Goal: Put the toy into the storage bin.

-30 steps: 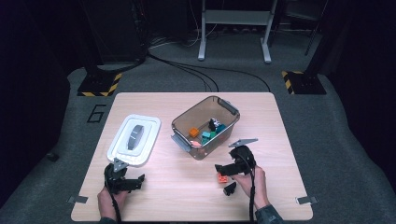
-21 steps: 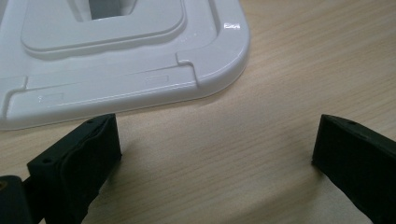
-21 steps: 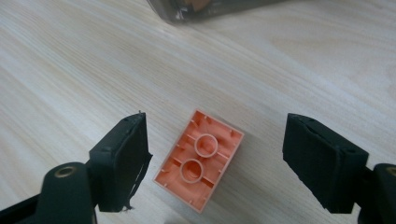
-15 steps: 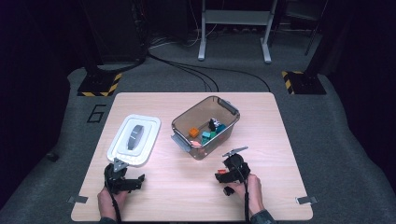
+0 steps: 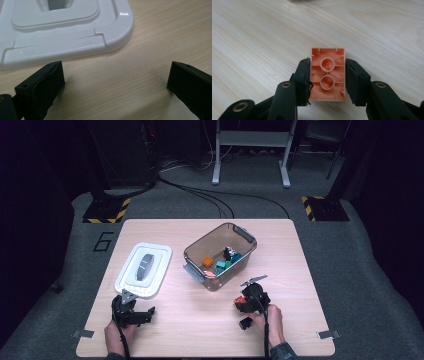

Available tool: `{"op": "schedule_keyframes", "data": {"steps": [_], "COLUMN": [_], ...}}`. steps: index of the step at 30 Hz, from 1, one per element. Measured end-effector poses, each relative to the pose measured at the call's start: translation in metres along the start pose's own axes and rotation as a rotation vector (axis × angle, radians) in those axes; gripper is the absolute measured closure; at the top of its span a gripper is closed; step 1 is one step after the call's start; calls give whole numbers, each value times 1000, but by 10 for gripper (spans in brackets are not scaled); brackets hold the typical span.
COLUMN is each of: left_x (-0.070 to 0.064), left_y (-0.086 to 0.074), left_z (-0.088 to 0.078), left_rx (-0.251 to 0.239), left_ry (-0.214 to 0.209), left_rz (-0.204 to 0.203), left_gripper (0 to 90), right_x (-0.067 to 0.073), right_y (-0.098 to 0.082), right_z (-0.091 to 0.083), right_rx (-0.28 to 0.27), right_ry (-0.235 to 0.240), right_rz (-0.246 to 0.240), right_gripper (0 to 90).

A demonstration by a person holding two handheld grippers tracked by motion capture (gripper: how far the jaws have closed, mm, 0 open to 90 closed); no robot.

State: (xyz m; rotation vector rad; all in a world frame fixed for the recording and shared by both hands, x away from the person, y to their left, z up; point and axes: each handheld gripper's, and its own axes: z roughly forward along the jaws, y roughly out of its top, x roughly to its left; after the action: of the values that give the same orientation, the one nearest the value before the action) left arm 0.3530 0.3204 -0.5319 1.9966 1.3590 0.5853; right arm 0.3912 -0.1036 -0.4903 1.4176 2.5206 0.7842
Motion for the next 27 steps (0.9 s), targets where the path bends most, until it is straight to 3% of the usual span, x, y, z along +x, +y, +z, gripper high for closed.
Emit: {"op": "schedule_keyframes", "data": {"steps": [8, 15, 27], "left_x": [0, 0, 0], "left_y": [0, 0, 0], "left_z": [0, 0, 0], "left_rx": [-1, -1, -1], "left_ry": [-1, -1, -1], "left_rz": [-7, -7, -8], "left_gripper": [8, 8, 8], "right_x": [2, -5, -22], "right_y": [2, 3, 9], "right_z": [2, -2, -19], "right_rx": [-4, -36, -115], "right_ry": [-32, 9, 14], "right_rz": [-28, -6, 22], "right_gripper": [586, 590, 590]}}
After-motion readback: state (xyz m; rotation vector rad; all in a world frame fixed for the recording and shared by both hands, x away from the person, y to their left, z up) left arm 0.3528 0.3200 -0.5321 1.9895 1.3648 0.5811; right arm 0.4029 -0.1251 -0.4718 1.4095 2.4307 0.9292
